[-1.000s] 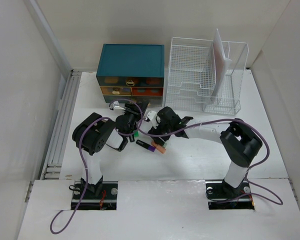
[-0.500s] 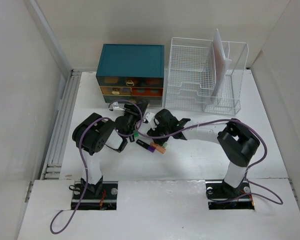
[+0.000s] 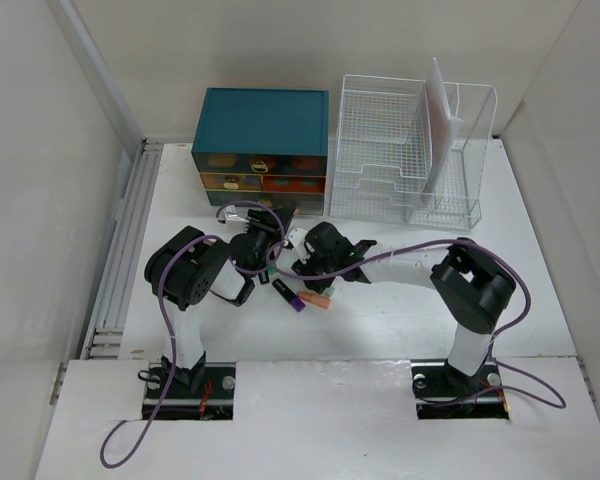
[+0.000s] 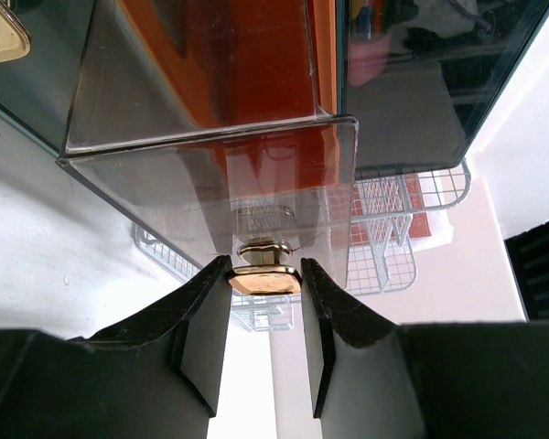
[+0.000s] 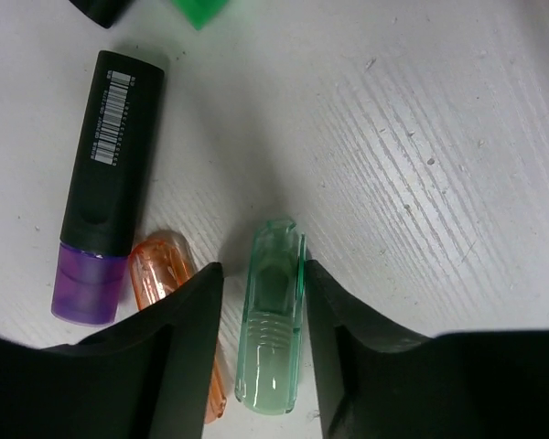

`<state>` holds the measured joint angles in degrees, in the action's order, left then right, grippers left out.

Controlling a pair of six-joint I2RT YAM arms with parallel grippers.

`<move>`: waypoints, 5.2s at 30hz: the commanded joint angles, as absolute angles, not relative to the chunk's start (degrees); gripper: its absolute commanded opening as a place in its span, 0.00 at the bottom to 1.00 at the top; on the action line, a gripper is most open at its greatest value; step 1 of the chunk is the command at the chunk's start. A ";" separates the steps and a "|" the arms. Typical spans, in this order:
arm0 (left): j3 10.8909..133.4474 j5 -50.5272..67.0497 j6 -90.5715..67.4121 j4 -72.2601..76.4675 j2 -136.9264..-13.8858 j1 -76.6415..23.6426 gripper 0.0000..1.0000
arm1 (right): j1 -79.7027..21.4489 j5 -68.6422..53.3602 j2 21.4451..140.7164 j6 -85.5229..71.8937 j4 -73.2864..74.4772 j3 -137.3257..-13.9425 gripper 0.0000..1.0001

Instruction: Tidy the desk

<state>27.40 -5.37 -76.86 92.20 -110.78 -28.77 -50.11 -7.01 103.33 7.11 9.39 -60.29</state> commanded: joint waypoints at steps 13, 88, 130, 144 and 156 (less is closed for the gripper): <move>23.38 -5.01 -74.00 115.14 -114.26 -28.92 0.00 | -50.27 -2.65 96.62 8.77 10.02 -61.00 0.02; 26.54 -3.43 -72.86 110.21 -114.17 -30.50 0.00 | -47.28 -20.83 87.18 20.39 8.44 -54.57 0.51; 27.07 -2.90 -73.39 110.74 -114.17 -30.50 0.00 | -51.94 -16.00 102.12 9.05 12.66 -60.56 0.55; 27.07 -2.90 -73.39 110.74 -114.70 -30.50 0.00 | -53.00 -14.41 103.45 7.29 13.18 -61.08 0.06; 27.59 -2.90 -73.92 111.27 -115.22 -30.50 0.00 | -53.00 -6.34 90.81 11.69 13.79 -63.27 0.01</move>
<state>28.32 -5.19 -77.21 92.99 -111.63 -29.26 -52.29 -9.91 96.07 10.15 14.55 -59.92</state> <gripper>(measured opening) 0.304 0.316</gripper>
